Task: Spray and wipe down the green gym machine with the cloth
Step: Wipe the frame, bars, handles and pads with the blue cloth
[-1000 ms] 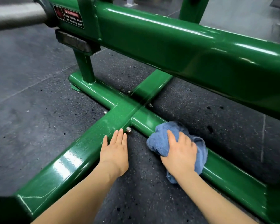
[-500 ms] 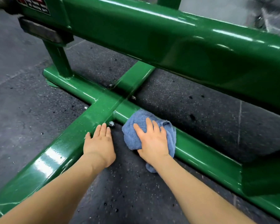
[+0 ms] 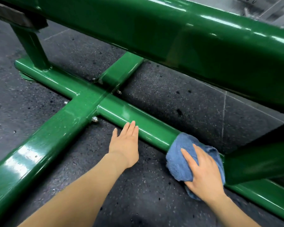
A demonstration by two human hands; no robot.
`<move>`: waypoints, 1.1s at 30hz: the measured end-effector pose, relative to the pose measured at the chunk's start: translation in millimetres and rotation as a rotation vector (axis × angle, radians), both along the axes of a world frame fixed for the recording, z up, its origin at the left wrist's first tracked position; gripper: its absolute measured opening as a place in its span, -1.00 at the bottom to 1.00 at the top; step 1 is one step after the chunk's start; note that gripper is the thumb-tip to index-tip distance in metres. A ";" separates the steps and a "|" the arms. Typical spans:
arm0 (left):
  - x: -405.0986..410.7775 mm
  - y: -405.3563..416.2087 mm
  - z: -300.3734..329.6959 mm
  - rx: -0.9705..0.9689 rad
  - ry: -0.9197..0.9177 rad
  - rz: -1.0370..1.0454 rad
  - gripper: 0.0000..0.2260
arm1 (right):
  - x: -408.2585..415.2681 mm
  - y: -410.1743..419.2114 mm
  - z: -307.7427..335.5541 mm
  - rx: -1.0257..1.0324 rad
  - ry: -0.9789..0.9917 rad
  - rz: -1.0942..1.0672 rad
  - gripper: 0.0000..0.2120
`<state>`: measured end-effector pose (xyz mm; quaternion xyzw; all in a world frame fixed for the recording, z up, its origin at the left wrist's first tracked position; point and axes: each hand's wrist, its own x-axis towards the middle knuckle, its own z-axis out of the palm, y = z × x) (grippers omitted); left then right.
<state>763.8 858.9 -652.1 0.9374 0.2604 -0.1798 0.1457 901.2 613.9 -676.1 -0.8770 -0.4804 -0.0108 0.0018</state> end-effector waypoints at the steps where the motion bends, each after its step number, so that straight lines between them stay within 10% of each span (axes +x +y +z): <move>1: -0.3 0.5 -0.7 -0.002 0.002 0.000 -0.30 | 0.7 -15.0 -0.1 -0.010 -0.027 -0.005 -0.07; 4: -3.2 3.6 -1.8 -0.014 -0.006 -0.008 -0.28 | 1.9 -30.4 -2.0 -0.080 -0.013 -0.066 -0.06; 8: -3.6 4.3 -2.5 -0.011 -0.028 -0.015 -0.28 | -3.3 14.8 9.0 -0.045 0.070 -0.296 -0.61; 33: -97.5 137.8 -0.9 0.173 0.038 0.461 -0.24 | -44.4 381.3 20.6 0.014 0.336 0.226 -0.45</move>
